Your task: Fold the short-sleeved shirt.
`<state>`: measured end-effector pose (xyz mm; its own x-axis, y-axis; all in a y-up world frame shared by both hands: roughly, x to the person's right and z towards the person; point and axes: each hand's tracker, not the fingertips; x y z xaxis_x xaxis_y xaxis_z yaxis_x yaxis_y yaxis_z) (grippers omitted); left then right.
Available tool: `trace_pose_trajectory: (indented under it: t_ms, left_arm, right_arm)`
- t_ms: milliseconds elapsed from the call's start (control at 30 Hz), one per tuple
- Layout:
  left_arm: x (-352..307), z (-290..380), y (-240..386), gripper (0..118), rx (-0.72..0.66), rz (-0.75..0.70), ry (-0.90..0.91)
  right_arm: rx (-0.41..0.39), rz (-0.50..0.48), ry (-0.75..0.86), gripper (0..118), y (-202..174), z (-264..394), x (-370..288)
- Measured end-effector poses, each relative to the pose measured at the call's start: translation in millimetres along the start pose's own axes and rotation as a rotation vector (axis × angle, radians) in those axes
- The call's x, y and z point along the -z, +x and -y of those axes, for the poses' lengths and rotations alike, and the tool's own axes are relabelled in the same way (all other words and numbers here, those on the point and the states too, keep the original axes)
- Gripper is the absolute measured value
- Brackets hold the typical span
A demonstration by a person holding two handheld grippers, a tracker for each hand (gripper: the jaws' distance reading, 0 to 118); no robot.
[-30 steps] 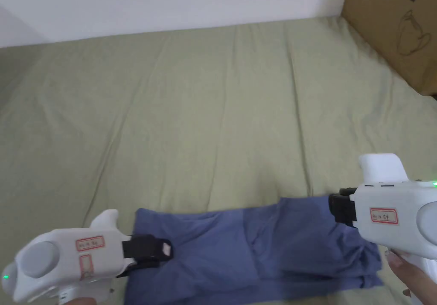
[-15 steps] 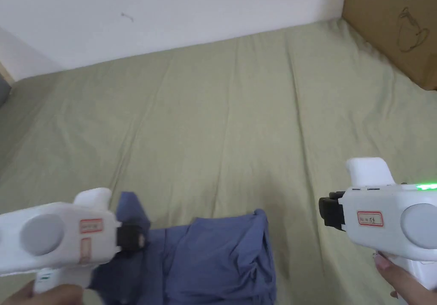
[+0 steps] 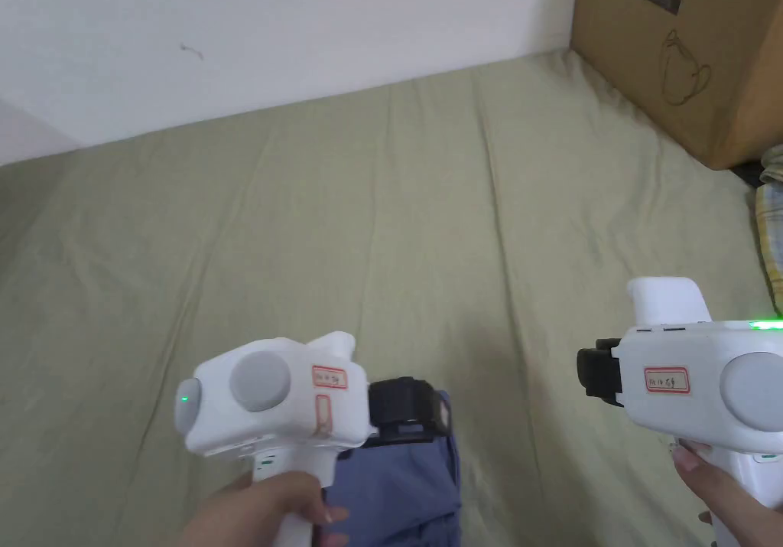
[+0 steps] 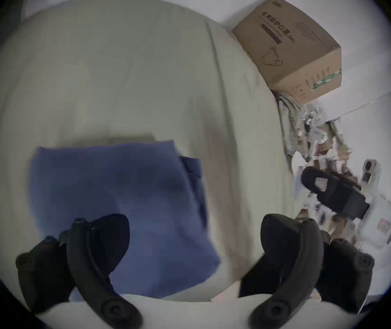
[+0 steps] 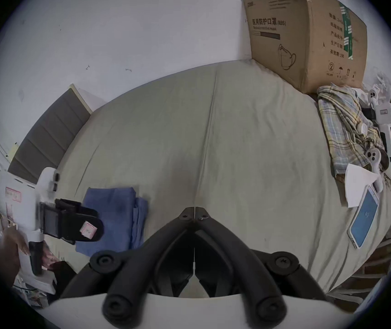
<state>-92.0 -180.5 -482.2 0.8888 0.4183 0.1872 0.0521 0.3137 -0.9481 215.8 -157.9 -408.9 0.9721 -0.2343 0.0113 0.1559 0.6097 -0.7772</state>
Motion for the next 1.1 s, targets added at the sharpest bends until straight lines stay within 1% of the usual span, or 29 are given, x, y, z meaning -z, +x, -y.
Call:
trace_pose_trajectory:
  t_ms: [33,67,100,133,167,200,233,267,300,333,400,500,567,633,700,800,867,933,1000,1100]
  left_arm:
    - [-13,1,-5,109,0.057,-0.071,0.052]
    - [-25,4,-6,89,0.117,-0.124,0.110]
    - [-32,5,-7,59,0.181,-0.196,0.138]
    - [-34,4,-7,22,0.227,-0.276,0.153]
    - [-32,4,-6,4,0.215,-0.260,0.146]
    - [-35,4,-7,4,0.235,-0.312,0.119]
    - [-32,2,-7,4,0.216,-0.270,0.105]
    - [-27,1,-4,3,0.179,-0.175,0.106]
    - [-17,2,1,3,0.172,-0.140,0.099]
    - [-6,1,7,3,0.194,-0.176,0.082]
    - [23,5,22,3,0.288,-0.277,-0.003]
    - [64,18,45,2,0.436,-0.331,-0.081]
    - [83,27,57,1,0.541,-0.451,-0.080]
    - [91,33,67,0,0.584,-0.479,-0.074]
    - [89,36,75,0,0.568,-0.472,-0.051]
    - [78,39,85,0,0.533,-0.379,-0.033]
    - [71,43,92,0,0.514,-0.299,-0.047]
    - [56,45,95,0,0.460,-0.163,-0.053]
    - [29,46,89,0,0.375,-0.087,0.026]
    - [-18,49,62,0,0.354,-0.135,0.181]
  right_arm:
    - [0.002,0.001,0.002,1,0,0,0]
    - [0.003,-0.001,0.004,1,0,0,1]
    - [0.006,-0.004,0.006,1,0,-1,2]
    - [0.009,-0.008,0.009,1,-1,-1,2]
    - [0.012,-0.010,0.010,1,-1,0,3]
    - [0.014,-0.012,0.010,1,-1,0,5]
    - [0.016,-0.015,0.008,1,-2,0,6]
    - [0.018,-0.018,0.006,1,-2,0,7]
    - [0.020,-0.021,0.005,1,-2,1,7]
    - [0.021,-0.022,0.004,1,-2,1,7]
    - [0.023,-0.021,0.003,1,-2,1,7]
    - [0.024,-0.016,0.005,1,0,1,5]
    - [0.024,-0.013,0.006,1,1,1,4]
    - [0.023,-0.009,0.006,1,2,2,4]
    - [0.026,-0.008,0.006,1,2,4,4]
    - [0.034,-0.013,0.003,1,2,6,6]
    - [0.036,-0.014,0.000,1,2,7,6]
    - [0.036,-0.015,0.003,1,2,6,3]
    - [0.030,-0.006,0.013,1,5,4,-4]
    - [0.021,0.033,0.037,1,13,-1,-15]
